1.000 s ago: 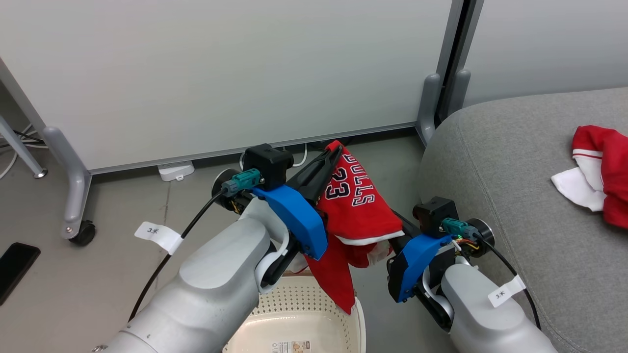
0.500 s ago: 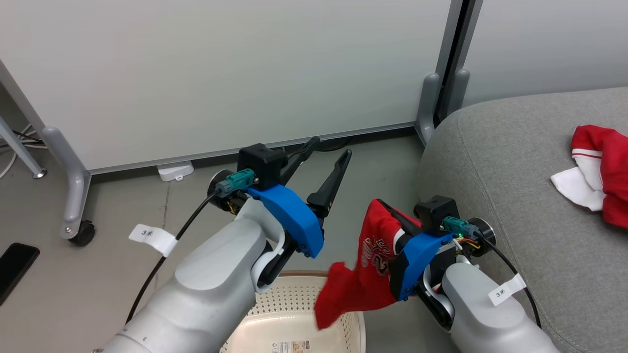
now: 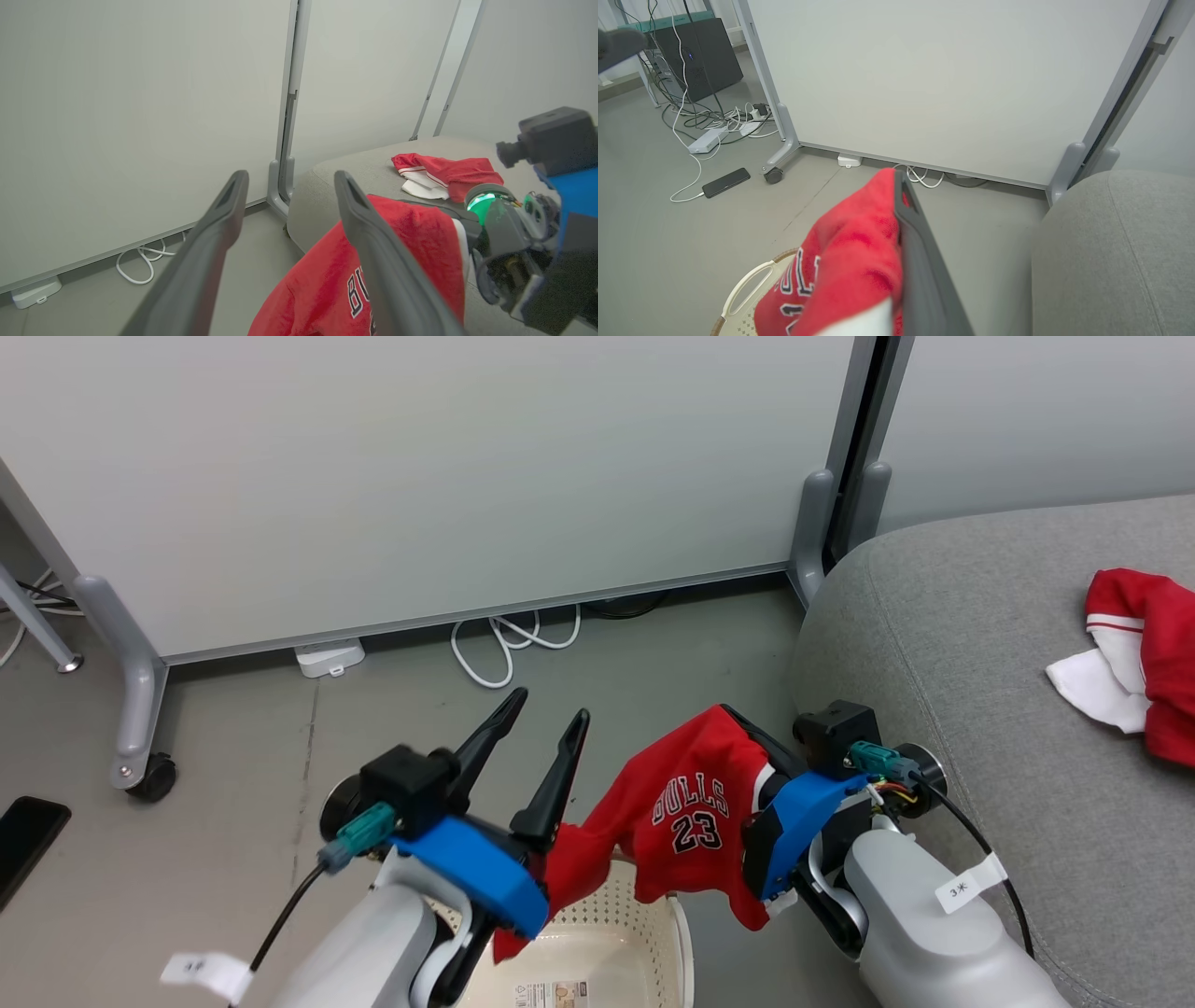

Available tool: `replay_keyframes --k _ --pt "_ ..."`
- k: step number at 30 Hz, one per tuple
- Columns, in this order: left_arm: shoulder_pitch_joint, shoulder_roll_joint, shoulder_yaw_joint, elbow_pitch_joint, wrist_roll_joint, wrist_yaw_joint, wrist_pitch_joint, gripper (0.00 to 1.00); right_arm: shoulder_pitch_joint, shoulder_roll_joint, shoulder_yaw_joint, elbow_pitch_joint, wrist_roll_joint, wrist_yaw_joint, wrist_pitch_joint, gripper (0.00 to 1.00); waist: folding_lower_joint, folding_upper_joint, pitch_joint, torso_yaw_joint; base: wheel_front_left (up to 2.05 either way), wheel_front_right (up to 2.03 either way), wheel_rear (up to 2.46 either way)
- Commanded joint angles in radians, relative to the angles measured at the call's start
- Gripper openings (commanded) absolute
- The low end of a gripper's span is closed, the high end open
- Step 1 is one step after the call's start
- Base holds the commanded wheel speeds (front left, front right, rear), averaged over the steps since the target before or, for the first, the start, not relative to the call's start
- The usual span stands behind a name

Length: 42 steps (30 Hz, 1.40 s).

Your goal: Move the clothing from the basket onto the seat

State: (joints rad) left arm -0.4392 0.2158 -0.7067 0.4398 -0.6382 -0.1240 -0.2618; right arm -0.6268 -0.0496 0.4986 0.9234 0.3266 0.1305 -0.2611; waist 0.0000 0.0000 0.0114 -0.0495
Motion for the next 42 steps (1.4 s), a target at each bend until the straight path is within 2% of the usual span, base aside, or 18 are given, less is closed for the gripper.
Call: replay_keyframes --k 1,6,11,25,31,32,42 --pt "0.019 0.004 0.023 -0.018 0.018 -0.004 -0.005 1.0 -0.009 -0.001 -0.004 -0.007 -0.006 0.001 -0.006 0.0 0.0 0.0 0.0 0.0 0.0 0.0 0.0" --pt "0.162 -0.003 0.126 -0.096 0.126 -0.007 -0.004 1.0 0.001 -0.001 -0.01 -0.02 -0.017 0.001 -0.006 0.0 0.0 0.0 0.0 -0.006 0.0 0.0 0.0" --pt "0.258 -0.008 0.195 -0.116 0.177 -0.008 -0.004 1.0 0.013 -0.001 -0.008 -0.037 -0.019 0.0 -0.006 0.0 0.0 0.0 0.0 -0.023 0.0 0.0 0.0" --pt "0.349 -0.024 0.286 -0.168 0.256 -0.006 -0.004 1.0 0.024 -0.001 -0.015 -0.056 -0.024 0.001 -0.006 0.0 0.0 0.0 0.012 -0.094 0.0 0.0 0.0" --pt "0.366 -0.032 0.327 -0.178 0.274 -0.006 -0.004 1.0 0.02 -0.001 -0.003 -0.08 0.009 0.001 -0.006 0.0 0.0 0.0 0.02 -0.166 0.0 0.0 0.0" --pt "0.372 -0.03 0.341 -0.181 0.28 -0.006 -0.004 1.0 0.014 -0.001 0.007 -0.089 0.018 0.001 -0.006 0.0 0.0 0.0 0.026 -0.2 0.0 0.0 0.0" --pt "0.381 -0.038 0.386 -0.198 0.308 -0.007 -0.004 1.0 0.015 -0.001 0.006 -0.119 0.028 0.001 -0.006 0.0 0.0 0.0 0.053 -0.363 0.0 0.0 0.0"
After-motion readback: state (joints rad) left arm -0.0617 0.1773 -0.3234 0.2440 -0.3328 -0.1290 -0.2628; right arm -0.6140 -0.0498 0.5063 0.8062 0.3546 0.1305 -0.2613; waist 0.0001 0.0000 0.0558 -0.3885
